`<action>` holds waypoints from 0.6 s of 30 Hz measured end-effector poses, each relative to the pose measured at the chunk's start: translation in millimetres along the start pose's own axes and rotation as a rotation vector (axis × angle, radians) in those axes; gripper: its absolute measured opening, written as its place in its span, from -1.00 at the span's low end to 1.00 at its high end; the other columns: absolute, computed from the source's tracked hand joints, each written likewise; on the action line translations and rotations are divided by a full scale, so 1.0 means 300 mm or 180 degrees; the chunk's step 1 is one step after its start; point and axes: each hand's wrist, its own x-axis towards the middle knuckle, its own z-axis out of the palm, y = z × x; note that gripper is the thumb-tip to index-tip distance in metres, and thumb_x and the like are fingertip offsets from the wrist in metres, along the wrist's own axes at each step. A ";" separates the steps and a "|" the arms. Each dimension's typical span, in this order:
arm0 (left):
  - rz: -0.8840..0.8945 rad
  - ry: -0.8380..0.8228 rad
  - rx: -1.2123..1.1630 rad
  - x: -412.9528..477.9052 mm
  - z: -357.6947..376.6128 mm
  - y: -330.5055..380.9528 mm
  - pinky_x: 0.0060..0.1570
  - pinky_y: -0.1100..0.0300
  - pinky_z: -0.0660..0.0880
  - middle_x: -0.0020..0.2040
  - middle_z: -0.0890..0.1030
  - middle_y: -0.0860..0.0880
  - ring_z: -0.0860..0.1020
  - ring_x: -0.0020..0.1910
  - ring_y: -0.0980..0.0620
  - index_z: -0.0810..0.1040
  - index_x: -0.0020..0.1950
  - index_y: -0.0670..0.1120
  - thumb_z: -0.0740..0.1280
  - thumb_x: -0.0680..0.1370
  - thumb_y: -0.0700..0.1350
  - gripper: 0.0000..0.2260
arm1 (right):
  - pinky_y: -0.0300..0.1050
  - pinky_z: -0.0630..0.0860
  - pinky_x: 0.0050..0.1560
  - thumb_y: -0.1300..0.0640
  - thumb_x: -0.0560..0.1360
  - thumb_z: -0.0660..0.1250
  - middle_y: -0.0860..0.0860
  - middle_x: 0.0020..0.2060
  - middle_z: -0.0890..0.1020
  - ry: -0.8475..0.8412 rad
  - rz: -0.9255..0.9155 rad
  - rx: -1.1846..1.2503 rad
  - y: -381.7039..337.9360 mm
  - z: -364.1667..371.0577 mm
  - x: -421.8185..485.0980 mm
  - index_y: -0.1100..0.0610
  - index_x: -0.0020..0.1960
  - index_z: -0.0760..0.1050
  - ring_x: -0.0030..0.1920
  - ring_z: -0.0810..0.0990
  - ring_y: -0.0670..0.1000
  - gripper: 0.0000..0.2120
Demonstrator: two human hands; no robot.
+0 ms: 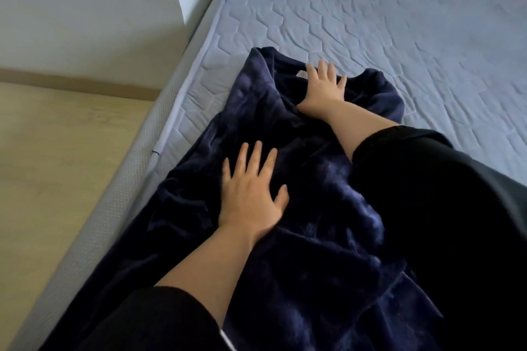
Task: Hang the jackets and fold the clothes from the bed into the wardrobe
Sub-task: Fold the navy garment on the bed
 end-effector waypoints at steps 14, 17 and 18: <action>-0.0010 0.0023 -0.0010 -0.012 0.009 0.000 0.45 -0.14 -0.04 0.56 0.10 -0.06 0.00 0.54 -0.09 0.10 0.55 0.04 -0.03 0.47 0.19 -0.35 | 0.10 0.22 0.25 0.23 0.40 0.28 0.16 0.12 0.48 0.1461 -0.0089 -0.0392 -0.071 -0.025 -0.123 0.21 0.10 0.47 0.19 0.39 0.21 -0.73; 0.0019 0.0051 0.0078 -0.007 0.008 -0.002 0.46 -0.13 -0.04 0.56 0.09 -0.07 -0.01 0.54 -0.08 0.07 0.55 0.02 -0.03 0.49 0.18 -0.37 | 0.17 0.11 0.38 0.22 0.37 0.31 0.15 0.08 0.49 0.1588 -0.0258 -0.0390 -0.050 -0.072 -0.237 0.20 0.08 0.45 0.17 0.41 0.21 -0.72; 0.0002 0.0077 0.0086 -0.006 0.004 -0.002 0.46 -0.12 -0.05 0.56 0.09 -0.07 -0.02 0.54 -0.07 0.06 0.56 0.01 0.01 0.50 0.16 -0.37 | 0.19 0.07 0.41 0.21 0.39 0.30 0.15 0.05 0.51 0.1575 -0.0368 -0.0435 -0.043 -0.090 -0.281 0.20 0.07 0.44 0.15 0.44 0.20 -0.74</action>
